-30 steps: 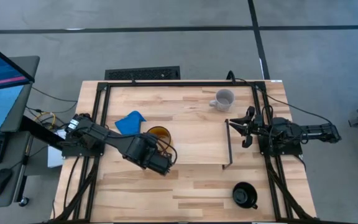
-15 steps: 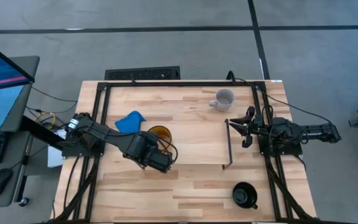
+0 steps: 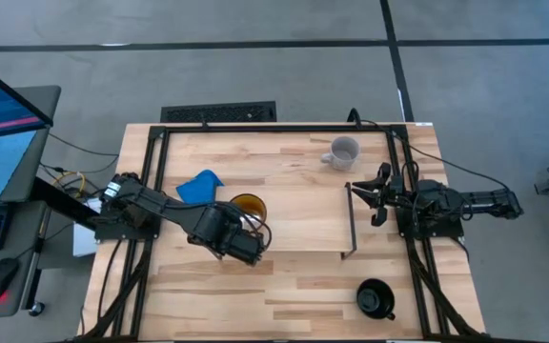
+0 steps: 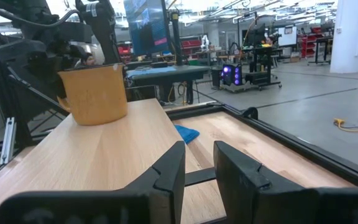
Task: Stack small to large cups/mugs on shelf
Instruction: Put the yellow cup on the shelf
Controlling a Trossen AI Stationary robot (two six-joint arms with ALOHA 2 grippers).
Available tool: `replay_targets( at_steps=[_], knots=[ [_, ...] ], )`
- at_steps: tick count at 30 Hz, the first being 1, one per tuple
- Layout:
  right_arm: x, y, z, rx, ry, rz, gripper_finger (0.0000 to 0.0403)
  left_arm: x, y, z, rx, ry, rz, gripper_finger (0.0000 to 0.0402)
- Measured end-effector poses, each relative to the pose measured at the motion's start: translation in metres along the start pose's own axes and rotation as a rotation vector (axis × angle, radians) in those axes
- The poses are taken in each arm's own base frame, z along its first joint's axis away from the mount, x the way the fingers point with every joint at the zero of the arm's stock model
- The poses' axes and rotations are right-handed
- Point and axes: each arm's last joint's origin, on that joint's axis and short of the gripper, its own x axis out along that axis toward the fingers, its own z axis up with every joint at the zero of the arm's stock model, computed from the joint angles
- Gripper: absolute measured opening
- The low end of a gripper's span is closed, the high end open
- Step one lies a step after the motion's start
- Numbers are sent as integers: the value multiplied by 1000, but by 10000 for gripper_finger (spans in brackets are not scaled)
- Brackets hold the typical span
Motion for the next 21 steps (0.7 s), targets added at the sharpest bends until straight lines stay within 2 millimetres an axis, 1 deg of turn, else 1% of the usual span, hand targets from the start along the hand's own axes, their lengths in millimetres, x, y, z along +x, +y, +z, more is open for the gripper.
replay_targets(
  at_steps=[15,21],
  knots=[
    [0,0,0,-1,0,-1,107,-1,-9,-2,-25,25,-98,179],
    [0,0,0,-1,0,-1,107,0,-13,2,-45,27,-130,179]
  ],
)
